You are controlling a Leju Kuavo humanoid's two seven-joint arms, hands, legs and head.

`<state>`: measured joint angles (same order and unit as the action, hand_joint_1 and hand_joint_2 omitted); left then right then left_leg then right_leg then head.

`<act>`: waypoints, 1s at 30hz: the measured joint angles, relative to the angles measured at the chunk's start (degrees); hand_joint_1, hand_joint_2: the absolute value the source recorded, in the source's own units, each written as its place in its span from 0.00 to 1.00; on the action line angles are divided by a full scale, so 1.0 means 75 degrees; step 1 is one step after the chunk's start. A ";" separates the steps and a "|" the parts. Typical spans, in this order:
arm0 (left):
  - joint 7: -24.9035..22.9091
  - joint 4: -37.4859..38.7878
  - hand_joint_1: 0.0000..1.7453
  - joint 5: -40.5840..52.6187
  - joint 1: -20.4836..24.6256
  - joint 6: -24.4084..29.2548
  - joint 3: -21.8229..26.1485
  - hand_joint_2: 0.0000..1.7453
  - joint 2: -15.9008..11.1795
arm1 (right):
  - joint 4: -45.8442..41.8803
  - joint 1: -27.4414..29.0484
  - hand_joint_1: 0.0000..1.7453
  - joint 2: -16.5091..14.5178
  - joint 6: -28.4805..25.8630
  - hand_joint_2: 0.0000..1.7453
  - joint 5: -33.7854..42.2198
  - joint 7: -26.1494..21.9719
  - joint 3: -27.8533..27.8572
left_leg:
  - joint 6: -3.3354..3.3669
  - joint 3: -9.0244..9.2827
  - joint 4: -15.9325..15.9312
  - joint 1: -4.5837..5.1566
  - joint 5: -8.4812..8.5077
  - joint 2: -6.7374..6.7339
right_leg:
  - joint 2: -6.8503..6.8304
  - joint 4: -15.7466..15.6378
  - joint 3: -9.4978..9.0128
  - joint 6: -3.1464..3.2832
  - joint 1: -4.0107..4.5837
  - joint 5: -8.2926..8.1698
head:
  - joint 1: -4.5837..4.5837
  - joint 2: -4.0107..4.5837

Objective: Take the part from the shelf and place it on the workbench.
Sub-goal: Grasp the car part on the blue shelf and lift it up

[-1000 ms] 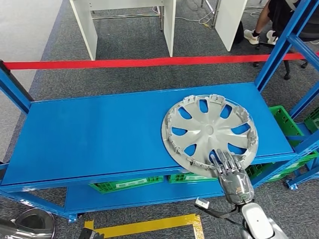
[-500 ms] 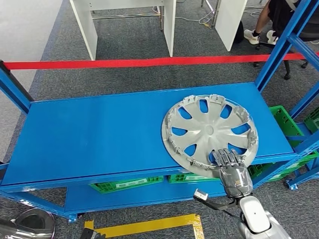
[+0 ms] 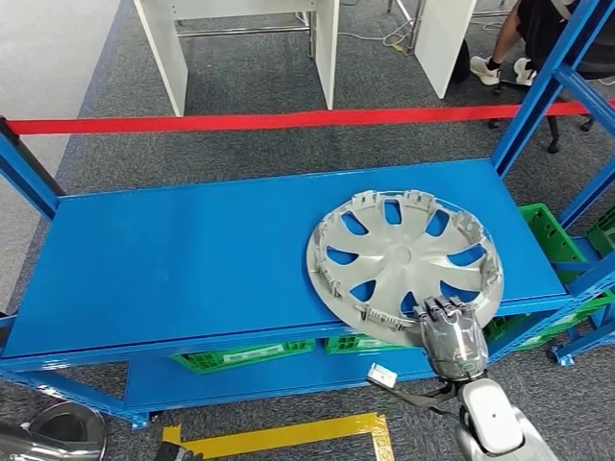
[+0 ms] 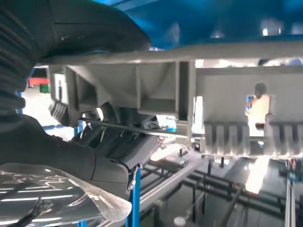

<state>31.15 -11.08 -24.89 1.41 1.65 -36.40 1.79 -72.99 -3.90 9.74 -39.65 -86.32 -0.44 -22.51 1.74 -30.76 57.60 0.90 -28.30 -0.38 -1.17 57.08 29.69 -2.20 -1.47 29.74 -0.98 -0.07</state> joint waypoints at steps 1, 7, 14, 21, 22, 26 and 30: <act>0.0005 0.0000 0.00 -0.0009 -0.0005 0.0001 0.0010 0.00 0.0000 | -0.0185 0.0065 1.00 -0.0033 0.0000 1.00 0.0005 -0.0108 0.0063 | 0.0000 -0.0001 0.0000 0.0000 0.0000 0.0000 | -0.0001 0.0000 0.0001 0.0000 0.0000 0.0000 | -0.0001 0.0000; 0.0086 0.0001 0.00 -0.0069 -0.0063 0.0000 0.0077 0.00 -0.0005 | -0.2099 0.0694 1.00 -0.0662 0.0000 1.00 0.0517 -0.2456 0.0960 | 0.0000 -0.0013 0.0000 0.0000 0.0000 0.0003 | 0.0005 0.0001 0.0014 0.0000 0.0000 0.0000 | 0.0000 0.0000; 0.0140 0.0000 0.00 -0.0079 -0.0098 -0.0001 0.0123 0.00 -0.0006 | -0.3600 0.1072 1.00 -0.1902 0.0002 1.00 0.1445 -0.5168 0.2410 | -0.0001 -0.0020 -0.0001 -0.0002 0.0000 0.0004 | -0.0003 0.0002 0.0020 0.0001 0.0001 0.0002 | 0.0000 0.0000; 0.0149 0.0000 0.00 -0.0079 -0.0102 -0.0001 0.0152 0.00 -0.0007 | -0.4188 0.1189 1.00 -0.2248 0.0005 1.00 0.1634 -0.5250 0.2904 | 0.0000 -0.0021 0.0001 0.0007 0.0000 0.0004 | 0.0005 0.0001 0.0019 0.0000 -0.0006 0.0000 | 0.0001 0.0000; 0.0150 0.0000 0.00 -0.0079 -0.0101 -0.0001 0.0154 0.00 -0.0007 | -0.4286 0.1201 1.00 -0.2264 0.0005 1.00 0.1663 -0.5258 0.2906 | 0.0000 -0.0021 0.0001 0.0008 0.0000 0.0004 | 0.0004 0.0001 0.0019 0.0000 -0.0008 0.0000 | 0.0000 0.0000; 0.0162 0.0000 0.00 -0.0079 -0.0101 -0.0001 0.0164 0.00 -0.0006 | -0.4639 0.1229 1.00 -0.2298 0.0006 1.00 0.1743 -0.5276 0.2877 | 0.0000 -0.0021 0.0001 0.0008 -0.0001 0.0004 | -0.0002 0.0001 0.0021 0.0000 -0.0008 0.0000 | -0.0001 0.0000; 0.0162 0.0000 0.00 -0.0079 -0.0095 -0.0008 0.0177 0.00 -0.0006 | -0.4845 0.1274 1.00 -0.2299 0.0006 1.00 0.1760 -0.5274 0.2856 | 0.0000 -0.0022 0.0001 0.0007 -0.0001 0.0004 | 0.0001 0.0001 0.0022 0.0000 -0.0006 0.0001 | -0.0001 0.0000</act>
<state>32.36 -11.08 -25.49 0.70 1.59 -35.07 1.75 -109.33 5.66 -7.50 -39.60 -73.12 -39.99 -1.09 1.74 -30.92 57.61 0.95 -28.31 -0.36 -1.17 57.08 29.86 -2.21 -1.52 29.74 -0.99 -0.07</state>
